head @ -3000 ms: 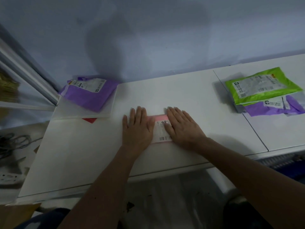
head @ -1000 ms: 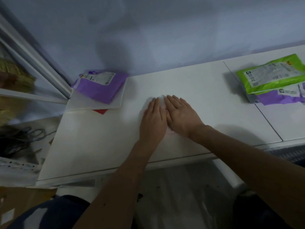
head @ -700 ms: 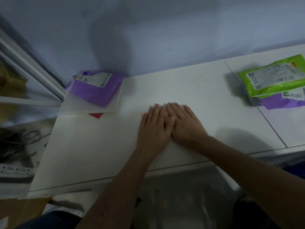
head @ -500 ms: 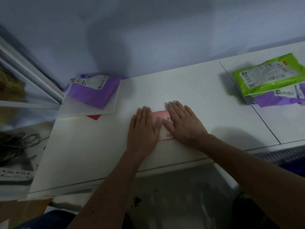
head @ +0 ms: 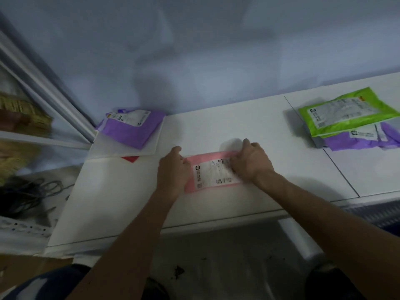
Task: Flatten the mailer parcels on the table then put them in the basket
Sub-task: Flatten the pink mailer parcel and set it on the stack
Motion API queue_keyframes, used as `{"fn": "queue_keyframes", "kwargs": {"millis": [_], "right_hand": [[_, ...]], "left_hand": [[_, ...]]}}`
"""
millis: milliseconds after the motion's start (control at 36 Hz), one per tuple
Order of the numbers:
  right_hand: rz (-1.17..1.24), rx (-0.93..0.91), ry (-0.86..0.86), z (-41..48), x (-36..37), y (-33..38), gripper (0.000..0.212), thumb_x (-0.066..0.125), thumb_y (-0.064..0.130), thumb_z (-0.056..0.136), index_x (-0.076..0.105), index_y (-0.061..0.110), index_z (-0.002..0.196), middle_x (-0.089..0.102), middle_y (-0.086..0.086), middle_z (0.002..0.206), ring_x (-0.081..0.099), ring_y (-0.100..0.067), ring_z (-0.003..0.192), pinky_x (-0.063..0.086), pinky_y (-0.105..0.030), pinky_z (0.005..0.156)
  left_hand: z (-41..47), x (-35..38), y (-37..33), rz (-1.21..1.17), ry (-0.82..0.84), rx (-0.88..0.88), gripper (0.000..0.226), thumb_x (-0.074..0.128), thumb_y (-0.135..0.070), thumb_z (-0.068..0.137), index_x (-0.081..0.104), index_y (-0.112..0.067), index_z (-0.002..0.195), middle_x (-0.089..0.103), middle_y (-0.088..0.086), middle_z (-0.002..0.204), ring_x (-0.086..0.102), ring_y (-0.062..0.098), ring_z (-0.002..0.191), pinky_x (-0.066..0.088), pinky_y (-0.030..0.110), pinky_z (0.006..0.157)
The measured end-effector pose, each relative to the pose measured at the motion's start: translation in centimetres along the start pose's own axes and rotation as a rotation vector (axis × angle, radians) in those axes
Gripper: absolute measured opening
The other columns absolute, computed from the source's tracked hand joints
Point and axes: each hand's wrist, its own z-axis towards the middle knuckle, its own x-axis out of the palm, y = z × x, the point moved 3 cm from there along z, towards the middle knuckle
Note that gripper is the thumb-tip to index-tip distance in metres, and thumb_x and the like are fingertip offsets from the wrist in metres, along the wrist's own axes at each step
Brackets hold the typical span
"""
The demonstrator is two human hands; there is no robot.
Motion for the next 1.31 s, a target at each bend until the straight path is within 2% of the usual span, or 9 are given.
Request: {"fn": "queue_keyframes", "kwargs": {"millis": [83, 194, 278, 417, 556, 750, 861, 1000, 1306], "right_hand": [[-0.074, 0.065, 0.045, 0.3, -0.8, -0.2, 0.032, 0.049, 0.028, 0.090, 0.054, 0.005, 0.111, 0.058, -0.017, 0.115, 0.056, -0.032, 0.101, 0.045, -0.032, 0.082], [0.101, 0.114, 0.122, -0.2, -1.3, -0.2, 0.013, 0.054, 0.020, 0.090, 0.057, 0.008, 0.087, 0.062, -0.011, 0.091, 0.059, -0.029, 0.085, 0.046, -0.030, 0.069], [0.350, 0.185, 0.123, 0.4, -1.0, -0.9, 0.014, 0.060, 0.015, 0.084, 0.054, 0.010, 0.073, 0.071, -0.014, 0.090, 0.069, -0.030, 0.084, 0.054, -0.035, 0.071], [0.657, 0.292, 0.179, 1.1, -1.0, -2.1, 0.023, 0.072, 0.009, 0.079, 0.065, -0.005, 0.096, 0.072, -0.020, 0.091, 0.070, -0.031, 0.080, 0.059, -0.041, 0.075], [0.740, 0.300, 0.287, 0.7, -0.9, -1.8, 0.028, 0.069, 0.005, 0.085, 0.063, -0.010, 0.107, 0.071, -0.023, 0.100, 0.061, -0.028, 0.081, 0.037, -0.029, 0.057], [0.815, 0.289, 0.360, 0.5, -1.2, -1.4, 0.024, 0.067, 0.004, 0.086, 0.064, -0.002, 0.109, 0.073, -0.015, 0.100, 0.069, -0.028, 0.095, 0.046, -0.029, 0.065], [0.893, 0.279, 0.357, 0.0, -2.0, -1.8, 0.020, 0.065, 0.004, 0.088, 0.066, 0.001, 0.107, 0.073, -0.014, 0.100, 0.067, -0.019, 0.076, 0.047, -0.021, 0.055], [0.945, 0.273, 0.388, -0.8, -3.6, -1.8, 0.013, 0.060, 0.005, 0.091, 0.064, 0.004, 0.104, 0.071, -0.012, 0.099, 0.068, -0.023, 0.083, 0.055, -0.034, 0.073], [1.124, 0.286, 0.372, -2.0, -6.6, -1.9, 0.017, 0.056, 0.000, 0.092, 0.059, -0.007, 0.107, 0.069, -0.018, 0.102, 0.068, -0.026, 0.085, 0.059, -0.035, 0.068]], "left_hand": [[-0.1, -0.6, 0.6, 0.004, 0.062, -0.098, 0.045, 0.064, -0.023, 0.084, 0.057, -0.010, 0.127, 0.067, 0.010, 0.116, 0.062, 0.028, 0.108, 0.047, 0.034, 0.096], [-0.1, -0.2, 1.4, -0.389, 0.168, -0.294, 0.051, 0.073, -0.024, 0.061, 0.061, -0.012, 0.109, 0.068, 0.014, 0.105, 0.070, 0.029, 0.088, 0.059, 0.042, 0.077], [-0.4, 0.1, 1.2, -0.656, 0.268, -0.376, 0.023, 0.069, -0.003, 0.079, 0.053, -0.011, 0.092, 0.065, 0.015, 0.096, 0.068, 0.027, 0.078, 0.057, 0.035, 0.064], [-0.2, -0.1, 1.5, -0.769, 0.278, -0.438, 0.013, 0.062, 0.003, 0.086, 0.055, -0.007, 0.080, 0.066, 0.013, 0.079, 0.063, 0.015, 0.061, 0.052, 0.021, 0.049], [0.5, 0.1, 2.1, -0.786, 0.281, -0.483, 0.008, 0.062, 0.006, 0.083, 0.061, 0.000, 0.079, 0.059, 0.017, 0.075, 0.048, 0.009, 0.036, 0.040, 0.016, 0.041], [-0.2, 0.5, 1.9, -0.829, 0.346, -0.498, 0.010, 0.063, 0.004, 0.084, 0.064, -0.003, 0.091, 0.066, 0.012, 0.079, 0.060, 0.016, 0.058, 0.044, 0.022, 0.050], [-0.8, -0.1, 1.5, -0.904, 0.406, -0.455, 0.021, 0.060, 0.002, 0.087, 0.063, -0.007, 0.105, 0.070, 0.008, 0.092, 0.067, 0.017, 0.076, 0.053, 0.023, 0.054], [-1.6, -1.0, 0.0, -0.922, 0.494, -0.382, 0.018, 0.056, -0.001, 0.092, 0.060, -0.006, 0.109, 0.069, 0.010, 0.098, 0.068, 0.020, 0.074, 0.055, 0.031, 0.058], [-1.3, -2.3, -2.3, -1.022, 0.512, -0.344, 0.007, 0.055, 0.003, 0.091, 0.059, 0.001, 0.097, 0.060, 0.022, 0.122, 0.068, 0.020, 0.078, 0.055, 0.036, 0.080]]}}
